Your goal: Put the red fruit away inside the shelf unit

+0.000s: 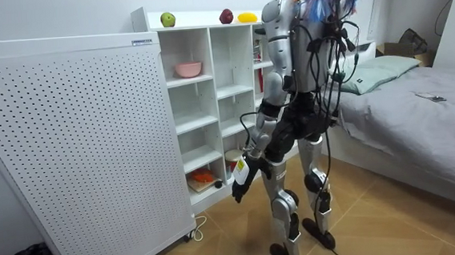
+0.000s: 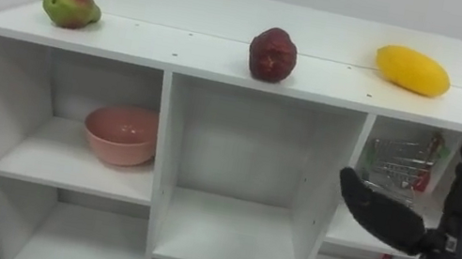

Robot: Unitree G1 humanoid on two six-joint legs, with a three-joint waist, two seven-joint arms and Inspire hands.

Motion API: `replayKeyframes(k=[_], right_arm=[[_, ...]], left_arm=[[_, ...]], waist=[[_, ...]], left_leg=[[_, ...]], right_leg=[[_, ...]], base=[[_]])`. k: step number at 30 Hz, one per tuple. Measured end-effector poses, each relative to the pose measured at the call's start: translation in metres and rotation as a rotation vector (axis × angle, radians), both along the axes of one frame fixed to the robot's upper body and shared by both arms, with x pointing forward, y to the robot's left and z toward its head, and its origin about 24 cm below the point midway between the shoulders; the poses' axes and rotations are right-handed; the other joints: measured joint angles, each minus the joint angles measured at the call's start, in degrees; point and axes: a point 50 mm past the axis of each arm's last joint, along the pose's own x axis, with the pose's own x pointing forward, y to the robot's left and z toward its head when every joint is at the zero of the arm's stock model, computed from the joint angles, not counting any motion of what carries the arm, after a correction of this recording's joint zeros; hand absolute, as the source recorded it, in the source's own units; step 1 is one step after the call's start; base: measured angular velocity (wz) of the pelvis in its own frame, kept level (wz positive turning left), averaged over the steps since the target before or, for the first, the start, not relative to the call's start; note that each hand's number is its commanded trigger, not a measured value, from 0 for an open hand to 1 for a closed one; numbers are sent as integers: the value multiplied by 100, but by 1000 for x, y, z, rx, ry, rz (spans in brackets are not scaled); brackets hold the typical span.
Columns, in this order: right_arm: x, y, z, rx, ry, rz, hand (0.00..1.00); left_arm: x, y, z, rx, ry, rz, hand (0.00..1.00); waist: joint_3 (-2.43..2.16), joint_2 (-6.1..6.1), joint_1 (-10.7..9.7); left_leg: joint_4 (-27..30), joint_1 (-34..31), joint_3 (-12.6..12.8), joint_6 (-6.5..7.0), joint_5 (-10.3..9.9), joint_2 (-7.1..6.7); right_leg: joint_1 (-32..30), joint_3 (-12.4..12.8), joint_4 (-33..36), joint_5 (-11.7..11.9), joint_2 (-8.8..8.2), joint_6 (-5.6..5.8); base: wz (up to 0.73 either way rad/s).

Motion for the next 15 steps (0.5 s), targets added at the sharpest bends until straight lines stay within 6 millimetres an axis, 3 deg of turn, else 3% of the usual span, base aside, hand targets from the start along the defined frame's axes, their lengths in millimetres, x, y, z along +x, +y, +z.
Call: replayKeyframes(k=[3,8,11,15], right_arm=[[6,3,14,0,-45,30,0],[8,6,17,-24,-42,60,0],[10,7,17,-5,-40,81,0],[24,9,22,46,-38,119,0]], left_arm=[[6,1,1,-7,-13,-10,0],[19,5,4,13,-51,-40,0],[21,5,5,29,-65,-41,0],[18,5,5,33,-55,-57,0]], waist=[[26,-70,56],[4,-175,161],[14,-182,287],[52,-148,293]], left_leg=[[10,9,-12,0,0,-2],[46,-48,-157,2,1,-20],[62,-53,-159,1,2,-18],[116,-98,-162,1,2,-18]], right_leg=[[-5,1,-7,0,0,0],[3,-88,-7,0,-16,-1],[8,-93,-10,0,-14,0],[8,-114,-9,0,-14,-1]], base=[[1],[11],[2],[1]])
